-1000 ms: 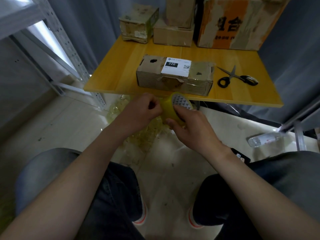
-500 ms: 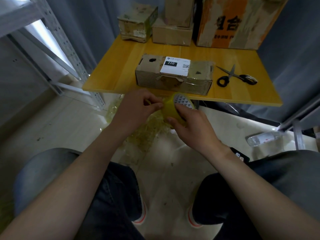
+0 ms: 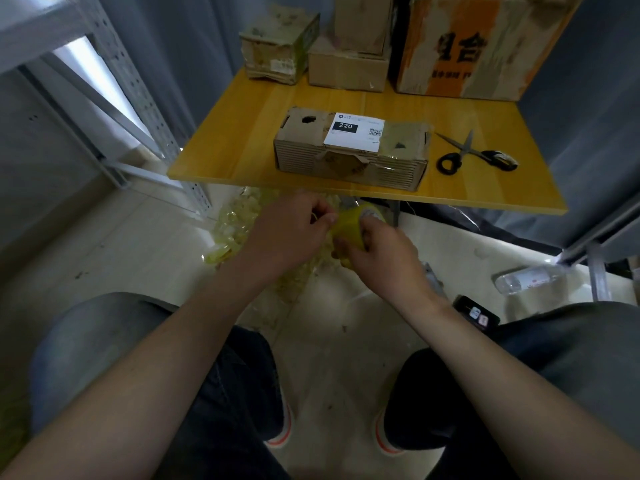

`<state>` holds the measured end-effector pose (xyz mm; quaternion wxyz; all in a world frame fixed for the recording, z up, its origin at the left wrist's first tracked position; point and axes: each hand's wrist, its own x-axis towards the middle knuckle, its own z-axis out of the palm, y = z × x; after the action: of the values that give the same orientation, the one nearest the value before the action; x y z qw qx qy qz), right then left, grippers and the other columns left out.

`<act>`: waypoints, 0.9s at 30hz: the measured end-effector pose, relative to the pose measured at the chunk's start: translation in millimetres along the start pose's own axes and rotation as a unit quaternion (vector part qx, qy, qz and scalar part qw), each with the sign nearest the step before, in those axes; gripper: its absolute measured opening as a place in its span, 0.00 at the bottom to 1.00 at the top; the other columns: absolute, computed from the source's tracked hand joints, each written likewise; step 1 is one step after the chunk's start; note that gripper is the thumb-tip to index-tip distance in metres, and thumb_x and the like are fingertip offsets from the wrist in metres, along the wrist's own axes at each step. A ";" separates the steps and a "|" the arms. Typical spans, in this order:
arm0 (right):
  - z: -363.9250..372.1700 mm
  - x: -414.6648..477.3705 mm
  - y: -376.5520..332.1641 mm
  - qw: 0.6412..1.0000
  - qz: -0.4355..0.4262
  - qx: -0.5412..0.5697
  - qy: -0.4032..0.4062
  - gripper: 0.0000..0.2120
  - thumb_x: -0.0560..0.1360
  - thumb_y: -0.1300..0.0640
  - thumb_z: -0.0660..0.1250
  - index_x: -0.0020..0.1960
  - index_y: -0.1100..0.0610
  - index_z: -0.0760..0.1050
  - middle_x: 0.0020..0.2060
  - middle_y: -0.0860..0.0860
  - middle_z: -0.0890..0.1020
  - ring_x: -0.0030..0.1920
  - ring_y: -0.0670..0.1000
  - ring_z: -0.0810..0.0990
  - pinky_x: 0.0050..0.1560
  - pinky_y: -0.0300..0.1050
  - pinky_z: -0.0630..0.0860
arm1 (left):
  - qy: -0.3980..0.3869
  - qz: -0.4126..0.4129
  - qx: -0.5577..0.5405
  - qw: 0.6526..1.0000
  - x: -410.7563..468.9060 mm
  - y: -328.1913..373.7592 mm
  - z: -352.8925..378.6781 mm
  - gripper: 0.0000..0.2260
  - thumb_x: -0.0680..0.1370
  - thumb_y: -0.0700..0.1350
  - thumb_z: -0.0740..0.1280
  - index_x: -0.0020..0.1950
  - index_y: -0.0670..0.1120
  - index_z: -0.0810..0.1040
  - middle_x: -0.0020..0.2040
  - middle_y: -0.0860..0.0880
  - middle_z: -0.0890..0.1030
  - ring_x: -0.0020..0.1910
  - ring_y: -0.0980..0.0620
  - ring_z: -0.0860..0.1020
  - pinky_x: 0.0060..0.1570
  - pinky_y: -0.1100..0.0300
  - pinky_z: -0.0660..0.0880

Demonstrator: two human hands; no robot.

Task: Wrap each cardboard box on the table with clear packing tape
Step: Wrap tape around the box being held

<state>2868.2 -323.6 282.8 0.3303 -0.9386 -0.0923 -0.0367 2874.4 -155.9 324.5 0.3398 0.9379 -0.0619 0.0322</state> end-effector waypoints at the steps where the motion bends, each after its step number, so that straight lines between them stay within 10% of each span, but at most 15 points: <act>1: 2.3 1.0 3.2 1.000 0.020 0.016 -0.003 0.18 0.77 0.40 0.69 0.44 0.55 0.72 0.35 0.54 0.79 0.36 0.56 0.77 0.36 0.53 0.75 | -0.006 0.003 0.001 1.000 0.1 0.7 -0.1 0.03 0.81 0.48 0.68 0.47 0.53 0.79 0.44 0.56 0.79 0.47 0.53 0.79 0.48 0.54 0.76; 5: 5.5 1.2 1.3 0.981 0.062 0.172 -0.061 0.32 0.68 0.29 0.66 0.50 0.58 0.77 0.43 0.61 0.85 0.44 0.61 0.85 0.46 0.64 0.83 | -0.012 0.001 -0.037 0.999 2.1 1.2 -3.9 0.02 0.83 0.45 0.65 0.51 0.48 0.77 0.51 0.49 0.80 0.51 0.51 0.78 0.52 0.54 0.75; 14: -32.1 12.1 -2.2 0.992 -0.067 0.107 -0.027 0.23 0.74 0.42 0.76 0.65 0.47 0.78 0.56 0.44 0.78 0.54 0.44 0.77 0.55 0.45 0.77 | -0.101 0.072 0.012 0.992 -1.0 3.3 -27.3 0.04 0.84 0.44 0.63 0.50 0.52 0.72 0.48 0.54 0.77 0.49 0.55 0.76 0.47 0.58 0.73; 19: -36.1 12.9 -6.2 0.986 -0.087 0.122 -0.077 0.06 0.75 0.49 0.76 0.51 0.49 0.87 0.47 0.43 0.85 0.50 0.45 0.82 0.55 0.57 0.80 | -0.102 0.103 0.016 0.989 -4.6 10.4 -33.3 0.04 0.83 0.42 0.65 0.50 0.50 0.74 0.47 0.60 0.73 0.47 0.63 0.73 0.45 0.69 0.68; 24: -58.0 12.9 -21.6 0.984 -0.138 0.112 -0.005 0.03 0.77 0.55 0.75 0.46 0.52 0.87 0.41 0.45 0.85 0.44 0.43 0.82 0.47 0.48 0.79 | -0.017 0.067 -0.093 0.993 -18.5 21.2 -35.8 0.05 0.83 0.44 0.65 0.56 0.52 0.70 0.54 0.50 0.72 0.49 0.61 0.74 0.48 0.66 0.71; 27: -75.1 16.9 -33.7 0.982 -0.152 0.110 0.035 0.03 0.78 0.55 0.74 0.46 0.51 0.86 0.40 0.43 0.84 0.43 0.42 0.82 0.45 0.40 0.78 | -0.016 0.002 -0.211 0.977 -32.7 29.8 -34.8 0.23 0.80 0.49 0.70 0.67 0.54 0.59 0.58 0.51 0.73 0.55 0.56 0.78 0.52 0.60 0.78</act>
<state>2877.6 -342.3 364.3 0.4249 -0.8698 -0.2256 -0.1093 2837.2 -153.2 366.7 0.5292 0.8452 -0.0750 0.0041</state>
